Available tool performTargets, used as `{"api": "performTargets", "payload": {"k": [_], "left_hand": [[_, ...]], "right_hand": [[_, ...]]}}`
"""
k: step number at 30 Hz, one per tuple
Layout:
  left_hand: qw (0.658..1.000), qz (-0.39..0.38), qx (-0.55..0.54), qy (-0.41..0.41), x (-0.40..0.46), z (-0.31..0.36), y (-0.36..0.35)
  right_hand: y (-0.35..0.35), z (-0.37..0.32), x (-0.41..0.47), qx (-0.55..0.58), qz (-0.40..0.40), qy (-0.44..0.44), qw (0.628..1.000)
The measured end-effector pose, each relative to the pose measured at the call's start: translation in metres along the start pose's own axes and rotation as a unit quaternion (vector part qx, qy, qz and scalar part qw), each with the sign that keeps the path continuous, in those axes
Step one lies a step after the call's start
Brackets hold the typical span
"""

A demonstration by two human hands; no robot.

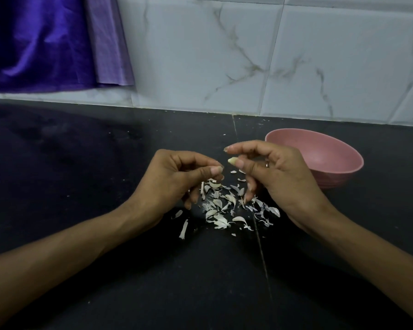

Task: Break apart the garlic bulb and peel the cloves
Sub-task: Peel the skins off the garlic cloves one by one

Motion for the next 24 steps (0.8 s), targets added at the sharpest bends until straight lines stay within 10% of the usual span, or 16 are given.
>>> {"api": "performTargets", "payload": {"k": [7, 24], "left_hand": [[0.931, 0.046, 0.295, -0.207, -0.003, 0.019, 0.010], [0.887, 0.067, 0.354, -0.289, -0.002, 0.022, 0.012]], "right_hand": [[-0.004, -0.001, -0.002, -0.066, -0.016, 0.021, 0.997], [-0.011, -0.023, -0.008, -0.261, -0.007, 0.213, 0.941]]}}
Point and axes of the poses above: each hand's wrist, its own x-axis towards the middle knuckle, its own y-axis out of the back of the hand, z = x × y, the point moved 8 cm from there along x, towards the middle knuckle, and after that the axes turned 4 degrees about z, right-handed, at the moved point
